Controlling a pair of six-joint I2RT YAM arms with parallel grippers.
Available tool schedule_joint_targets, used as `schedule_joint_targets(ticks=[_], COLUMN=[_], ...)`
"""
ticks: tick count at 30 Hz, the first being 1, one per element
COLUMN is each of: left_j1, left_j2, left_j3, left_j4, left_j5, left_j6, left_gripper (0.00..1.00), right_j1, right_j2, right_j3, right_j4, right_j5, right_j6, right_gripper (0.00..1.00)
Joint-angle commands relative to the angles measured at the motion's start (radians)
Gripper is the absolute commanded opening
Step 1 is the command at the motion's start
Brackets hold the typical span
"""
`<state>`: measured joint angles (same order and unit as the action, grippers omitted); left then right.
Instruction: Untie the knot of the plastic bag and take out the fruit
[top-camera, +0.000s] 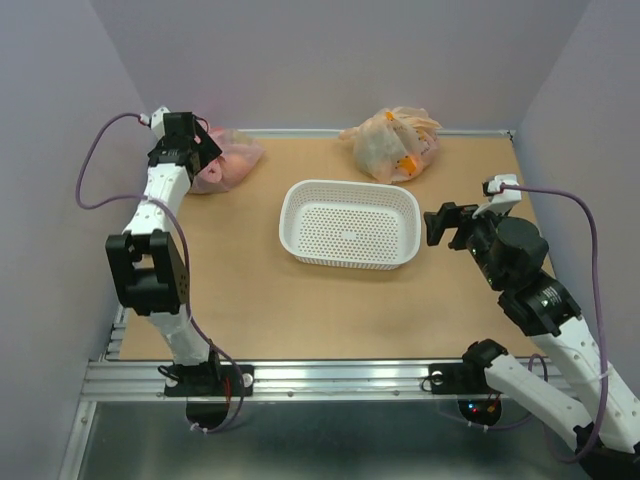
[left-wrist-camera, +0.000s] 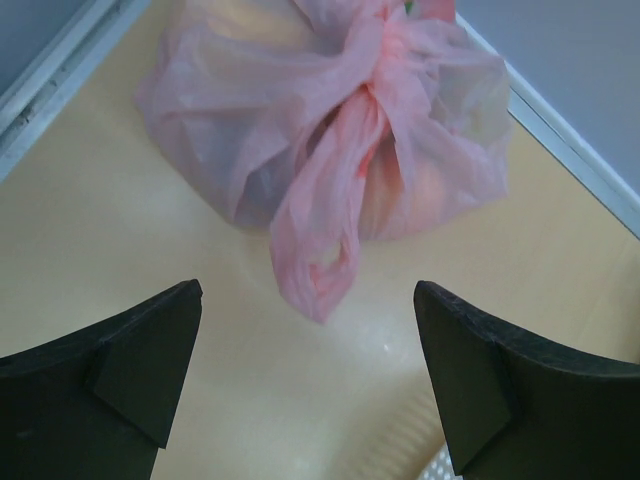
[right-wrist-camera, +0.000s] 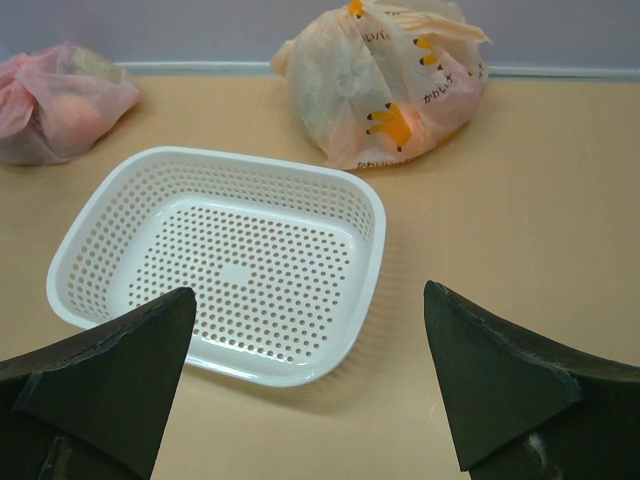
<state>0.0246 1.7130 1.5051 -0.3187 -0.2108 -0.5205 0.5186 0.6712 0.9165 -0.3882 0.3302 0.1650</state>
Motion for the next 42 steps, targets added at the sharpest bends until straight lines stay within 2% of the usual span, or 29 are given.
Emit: schedule_joint_targets(ticks=[1,2,3,5,8,12,15,16,17,18,19,23,26,32,35,39,42], left_j1=[0.047,0.055,0.072,0.089,0.112,0.13,0.135,0.135,0.135,0.133,0.135,0.133,0.135,0.133,0.133,0.132,0.129], left_j2=[0.182,0.227,0.314,0.394,0.513,0.603,0.603,0.585,0.559,0.53,0.464,0.282,0.119,-0.229,-0.41,-0.643,-0.766], left_j3=[0.219,0.319,0.367,0.493,0.596,0.624,0.577,0.548,0.471,0.431,0.394,0.244,0.069,-0.199,-0.391,-0.579,-0.673], left_j4=[-0.005,-0.019,-0.046,-0.062,-0.053,-0.043,-0.031,-0.017,0.003,0.039,0.053,0.067,0.067,0.043,0.026,0.012,-0.038], left_j5=[-0.016,-0.018,-0.019,-0.016,-0.004,0.048,0.105,0.111,0.11,0.1,0.088,0.008,-0.033,-0.033,0.057,0.206,0.299], left_j6=[0.045,0.039,0.019,-0.002,-0.055,-0.118,-0.122,-0.119,-0.101,-0.09,-0.079,0.016,0.076,0.14,0.16,0.168,0.146], left_gripper=[0.99,0.99,0.99,0.99,0.99,0.94,0.59,0.28,0.14,0.05,0.0,0.0,0.0,0.0,0.0,0.0,0.0], right_j1=[0.001,0.001,0.001,0.001,0.001,0.001,0.001,0.001,0.001,0.001,0.001,0.001,0.001,0.001,0.001,0.012,0.087], right_j2=[0.008,0.008,0.008,0.008,0.013,0.024,0.034,0.037,0.047,0.051,0.057,0.088,0.113,0.2,0.279,0.387,0.456], right_j3=[0.035,0.032,0.025,0.021,0.022,0.03,0.035,0.036,0.038,0.038,0.039,0.05,0.065,0.104,0.136,0.174,0.205], right_j4=[0.038,0.038,0.038,0.038,0.037,0.037,0.037,0.037,0.037,0.037,0.037,0.037,0.037,0.037,0.032,0.029,0.031], right_j5=[-0.037,-0.039,-0.039,-0.03,-0.026,-0.01,-0.002,-0.002,-0.006,-0.013,-0.017,-0.057,-0.115,-0.325,-0.501,-0.647,-0.594], right_j6=[0.005,0.01,0.014,0.027,0.03,0.033,0.037,0.037,0.034,0.031,0.028,0.015,0.008,-0.022,0.005,0.036,0.025], right_gripper=[1.0,1.0,1.0,1.0,1.0,1.0,1.0,1.0,1.0,1.0,1.0,1.0,1.0,1.0,1.0,1.0,1.0])
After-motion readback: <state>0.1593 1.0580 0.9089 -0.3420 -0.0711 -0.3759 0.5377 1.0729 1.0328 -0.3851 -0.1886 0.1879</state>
